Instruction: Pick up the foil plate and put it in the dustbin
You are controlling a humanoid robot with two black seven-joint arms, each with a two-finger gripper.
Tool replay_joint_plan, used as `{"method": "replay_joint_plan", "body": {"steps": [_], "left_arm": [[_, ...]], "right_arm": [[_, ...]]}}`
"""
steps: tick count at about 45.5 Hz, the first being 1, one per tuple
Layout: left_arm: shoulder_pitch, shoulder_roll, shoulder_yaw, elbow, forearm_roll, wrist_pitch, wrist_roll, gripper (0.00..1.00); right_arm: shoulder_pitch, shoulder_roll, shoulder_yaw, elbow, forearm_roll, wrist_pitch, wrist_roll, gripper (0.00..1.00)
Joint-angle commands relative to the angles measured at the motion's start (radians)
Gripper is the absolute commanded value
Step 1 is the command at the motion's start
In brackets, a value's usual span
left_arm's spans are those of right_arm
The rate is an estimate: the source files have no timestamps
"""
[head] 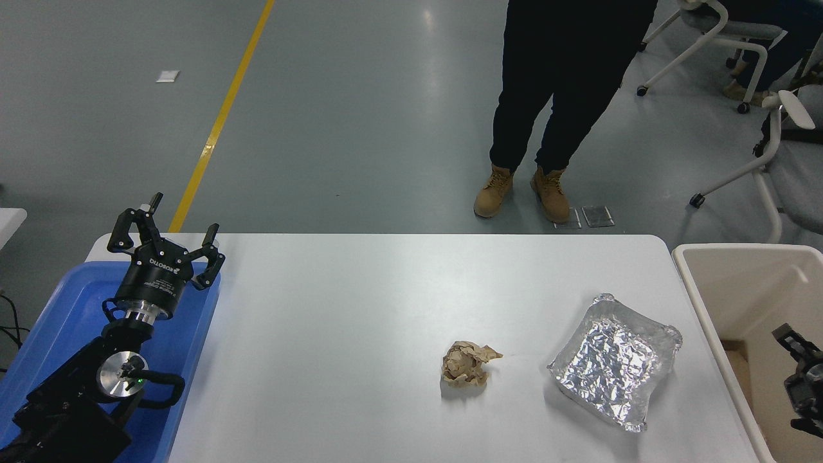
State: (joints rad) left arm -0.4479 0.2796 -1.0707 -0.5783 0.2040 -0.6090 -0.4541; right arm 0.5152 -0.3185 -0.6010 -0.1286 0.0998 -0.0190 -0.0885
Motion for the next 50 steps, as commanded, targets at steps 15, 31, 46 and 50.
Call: {"method": "replay_joint_plan", "body": {"steps": [15, 31, 46, 50], "left_arm": [[0.0, 0.0, 0.0, 0.0, 0.0, 0.0, 0.0, 0.98], [0.0, 0.0, 0.0, 0.0, 0.002, 0.0, 0.0, 0.98], [0.0, 0.001, 0.0, 0.0, 0.002, 0.0, 0.0, 0.98], [0.0, 0.0, 0.0, 0.0, 0.002, 0.001, 0.0, 0.98]], "right_arm": [[-0.004, 0.001, 0.001, 0.0, 0.0, -0.004, 0.0, 1.0], [-0.004, -0.001, 0.001, -0.002, 0.0, -0.004, 0.0, 1.0], [0.005, -0.001, 0.001, -0.002, 0.0, -0.002, 0.0, 1.0], [0.006, -0.001, 0.001, -0.002, 0.0, -0.002, 0.0, 1.0]]}}
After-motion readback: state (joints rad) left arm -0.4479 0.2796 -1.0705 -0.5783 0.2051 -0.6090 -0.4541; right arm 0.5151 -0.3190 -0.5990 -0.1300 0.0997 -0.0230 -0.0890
